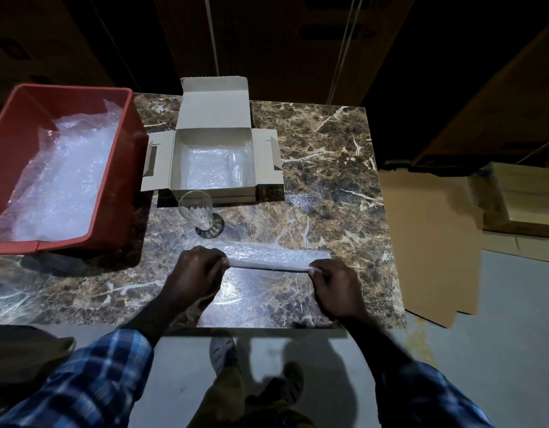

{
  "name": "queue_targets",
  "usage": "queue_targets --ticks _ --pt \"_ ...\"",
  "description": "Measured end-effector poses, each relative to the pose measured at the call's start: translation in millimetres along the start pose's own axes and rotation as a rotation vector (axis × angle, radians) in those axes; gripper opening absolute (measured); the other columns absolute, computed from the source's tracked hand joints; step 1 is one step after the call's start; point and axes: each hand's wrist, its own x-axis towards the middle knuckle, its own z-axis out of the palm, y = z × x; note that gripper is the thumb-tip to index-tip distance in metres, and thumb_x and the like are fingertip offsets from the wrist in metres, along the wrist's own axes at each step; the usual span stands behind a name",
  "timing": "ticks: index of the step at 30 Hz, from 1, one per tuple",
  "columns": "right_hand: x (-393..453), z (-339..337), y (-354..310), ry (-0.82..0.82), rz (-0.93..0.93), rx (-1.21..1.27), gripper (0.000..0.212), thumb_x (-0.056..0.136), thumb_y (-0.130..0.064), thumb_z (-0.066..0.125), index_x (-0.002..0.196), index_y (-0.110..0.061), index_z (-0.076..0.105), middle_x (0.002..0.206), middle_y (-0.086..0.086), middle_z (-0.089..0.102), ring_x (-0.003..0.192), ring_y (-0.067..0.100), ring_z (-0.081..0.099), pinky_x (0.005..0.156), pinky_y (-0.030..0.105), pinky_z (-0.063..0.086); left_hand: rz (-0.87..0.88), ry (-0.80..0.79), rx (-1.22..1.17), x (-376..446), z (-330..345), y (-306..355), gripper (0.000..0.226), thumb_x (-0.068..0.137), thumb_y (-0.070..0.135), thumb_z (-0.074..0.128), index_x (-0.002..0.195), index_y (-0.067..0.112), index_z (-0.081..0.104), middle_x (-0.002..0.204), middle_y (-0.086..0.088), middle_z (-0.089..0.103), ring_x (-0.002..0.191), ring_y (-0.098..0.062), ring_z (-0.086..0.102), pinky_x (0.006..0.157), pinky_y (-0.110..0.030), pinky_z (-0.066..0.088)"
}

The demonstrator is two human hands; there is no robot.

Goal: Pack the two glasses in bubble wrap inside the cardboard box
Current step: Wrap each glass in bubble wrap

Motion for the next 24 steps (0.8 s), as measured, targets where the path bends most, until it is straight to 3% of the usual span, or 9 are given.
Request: queue_targets --ticks 4,7,9,13,19,24 --pt "17 -5 -4 -0.025 0.225 0.151 0.007 0.09 -0.017 0.07 0.084 -0.02 0.072 0.067 -0.006 0.066 0.053 0.007 0.054 0.055 0.028 0.04 -0.247 0.022 -0.096 5 0 -5 0.021 0.087 0.041 0.059 0.08 0.025 0.071 0.065 0.008 0.068 0.066 -0.014 0.065 0.071 -0.034 0.051" --pt "25 -6 -9 -0.039 0.254 0.088 0.007 0.091 -0.017 0.069 0.084 -0.018 0.069 0.065 -0.007 0.063 0.054 -0.001 0.051 0.055 0.028 0.034 -0.354 0.014 -0.055 11 5 -13 0.026 0.087 0.049 0.057 0.074 0.028 0.064 0.067 0.007 0.068 0.074 -0.02 0.067 0.086 -0.041 0.049" --pt "28 -4 -12 -0.031 0.308 0.045 0.009 0.091 -0.018 0.068 0.083 -0.016 0.065 0.063 -0.006 0.059 0.054 0.006 0.052 0.052 0.028 0.031 -0.372 0.012 -0.001 15 9 -13 0.026 0.094 0.046 0.059 0.075 0.027 0.058 0.073 0.004 0.069 0.082 -0.027 0.066 0.09 -0.045 0.043" --pt "34 4 -15 -0.038 0.319 -0.118 0.012 0.093 -0.019 0.065 0.086 -0.01 0.062 0.08 0.008 0.066 0.074 0.028 0.061 0.061 0.033 0.041 -0.329 0.059 0.199 18 17 -4 0.023 0.098 0.04 0.052 0.088 0.021 0.058 0.078 -0.007 0.07 0.083 -0.035 0.064 0.082 -0.045 0.036" --pt "41 8 -14 -0.066 0.249 -0.371 0.016 0.096 -0.023 0.059 0.096 -0.008 0.06 0.094 0.013 0.066 0.085 0.035 0.064 0.07 0.04 0.05 -0.32 0.111 0.37 19 23 6 0.017 0.095 0.033 0.063 0.086 0.018 0.061 0.075 -0.007 0.068 0.075 -0.035 0.064 0.073 -0.04 0.024" --pt "39 12 -18 -0.066 0.25 -0.523 0.032 0.093 -0.028 0.065 0.117 -0.009 0.057 0.105 0.013 0.066 0.093 0.034 0.063 0.078 0.043 0.047 -0.381 0.154 0.349 17 26 1 0.029 0.094 0.041 0.065 0.09 0.013 0.06 0.082 -0.009 0.066 0.08 -0.036 0.064 0.075 -0.046 0.039"
